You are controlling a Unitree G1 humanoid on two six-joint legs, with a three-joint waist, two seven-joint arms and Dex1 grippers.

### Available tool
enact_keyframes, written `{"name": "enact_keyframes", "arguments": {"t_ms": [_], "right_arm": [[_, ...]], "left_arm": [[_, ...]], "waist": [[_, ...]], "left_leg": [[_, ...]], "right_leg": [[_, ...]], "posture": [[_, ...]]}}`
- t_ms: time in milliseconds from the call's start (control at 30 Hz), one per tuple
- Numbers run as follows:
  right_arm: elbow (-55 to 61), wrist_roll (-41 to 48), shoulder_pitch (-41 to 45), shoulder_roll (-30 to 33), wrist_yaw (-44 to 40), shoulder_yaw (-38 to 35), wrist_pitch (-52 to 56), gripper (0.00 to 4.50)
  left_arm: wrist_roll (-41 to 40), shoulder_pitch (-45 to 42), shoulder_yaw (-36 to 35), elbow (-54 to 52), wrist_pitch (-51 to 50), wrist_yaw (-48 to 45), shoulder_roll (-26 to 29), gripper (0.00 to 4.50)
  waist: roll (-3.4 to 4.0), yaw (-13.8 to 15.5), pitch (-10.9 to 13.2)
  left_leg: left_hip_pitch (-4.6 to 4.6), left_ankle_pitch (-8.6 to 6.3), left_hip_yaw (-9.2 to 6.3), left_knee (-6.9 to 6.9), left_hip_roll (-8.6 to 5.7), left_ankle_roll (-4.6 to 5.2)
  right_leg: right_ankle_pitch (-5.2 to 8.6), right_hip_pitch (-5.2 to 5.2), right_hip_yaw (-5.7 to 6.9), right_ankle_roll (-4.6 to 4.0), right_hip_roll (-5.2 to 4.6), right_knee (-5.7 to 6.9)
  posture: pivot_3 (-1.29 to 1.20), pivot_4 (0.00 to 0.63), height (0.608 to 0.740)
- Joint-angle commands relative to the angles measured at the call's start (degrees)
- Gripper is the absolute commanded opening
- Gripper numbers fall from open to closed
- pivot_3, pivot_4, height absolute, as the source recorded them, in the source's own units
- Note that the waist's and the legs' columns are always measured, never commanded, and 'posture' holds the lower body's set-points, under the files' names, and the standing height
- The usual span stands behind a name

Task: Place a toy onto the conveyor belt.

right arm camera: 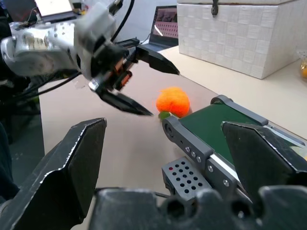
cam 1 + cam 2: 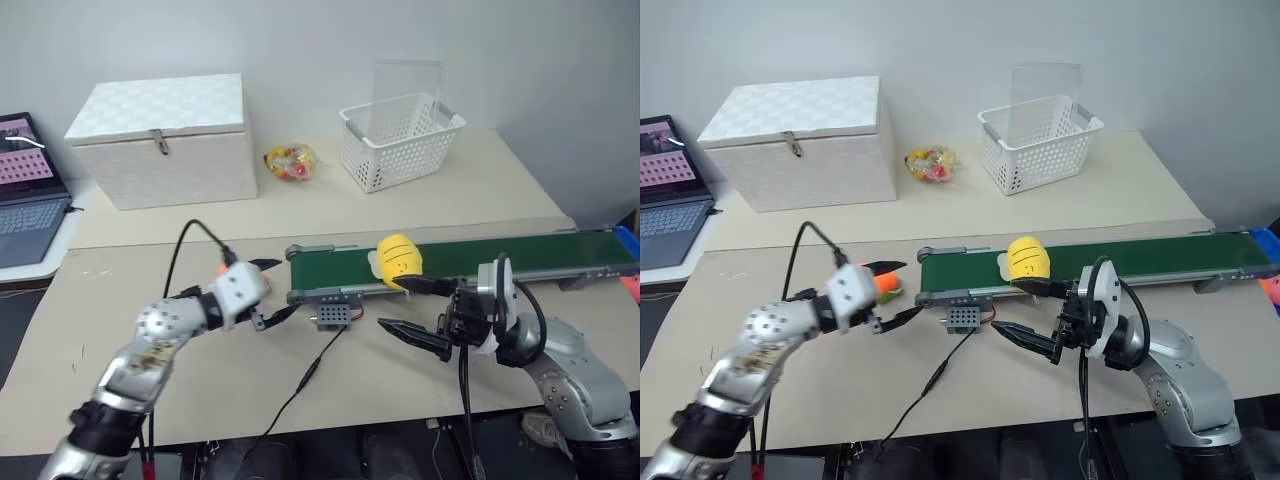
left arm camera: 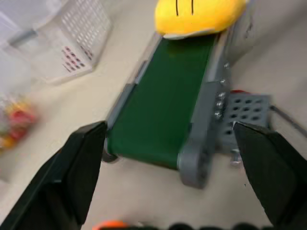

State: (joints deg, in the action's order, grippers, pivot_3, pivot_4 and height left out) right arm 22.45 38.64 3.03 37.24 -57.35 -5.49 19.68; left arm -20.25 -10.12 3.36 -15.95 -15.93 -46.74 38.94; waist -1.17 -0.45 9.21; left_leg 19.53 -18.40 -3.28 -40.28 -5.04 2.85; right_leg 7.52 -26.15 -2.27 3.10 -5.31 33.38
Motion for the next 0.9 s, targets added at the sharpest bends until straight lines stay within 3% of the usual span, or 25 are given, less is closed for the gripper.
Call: {"name": "enact_keyframes", "arguments": {"t_ms": [33, 200, 900], "right_arm": [[2.4, 1.6, 0.4, 1.3, -1.4, -0.6, 1.0, 4.5], [2.7, 0.1, 0.9, 2.6, -2.4, 0.7, 1.4, 4.5], [0.4, -1.7, 1.5, 3.2, -4.6, 1.9, 1.4, 4.5]], "left_arm": [[-14.9, 1.2, -9.8, -4.8, -8.7, -3.8, 1.9, 4.46], [-22.9, 0.1, -13.7, -9.5, -15.0, -1.9, 1.5, 4.46], [-20.3, 0.2, -10.5, -13.0, -16.2, 1.2, 0.5, 4.46]], "waist": [[-0.01, -0.3, 0.0], [-0.02, -0.3, 0.0], [-0.03, -0.2, 0.0]], "left_leg": [[0.0, 0.0, 0.0, 0.0, 0.01, 0.0], [-0.12, 0.02, 0.02, 0.0, 0.0, -0.06], [-0.16, 0.18, 0.06, 0.04, 0.0, -0.33]], "right_leg": [[0.0, -0.01, 0.0, 0.0, 0.02, 0.02], [0.02, 0.07, 0.0, -0.03, 0.0, 0.09], [0.04, 0.12, -0.04, -0.06, 0.0, 0.04]], "posture": [[0.0, 0.15, 0.74], [0.0, 0.15, 0.74], [0.0, 0.15, 0.74]]}}
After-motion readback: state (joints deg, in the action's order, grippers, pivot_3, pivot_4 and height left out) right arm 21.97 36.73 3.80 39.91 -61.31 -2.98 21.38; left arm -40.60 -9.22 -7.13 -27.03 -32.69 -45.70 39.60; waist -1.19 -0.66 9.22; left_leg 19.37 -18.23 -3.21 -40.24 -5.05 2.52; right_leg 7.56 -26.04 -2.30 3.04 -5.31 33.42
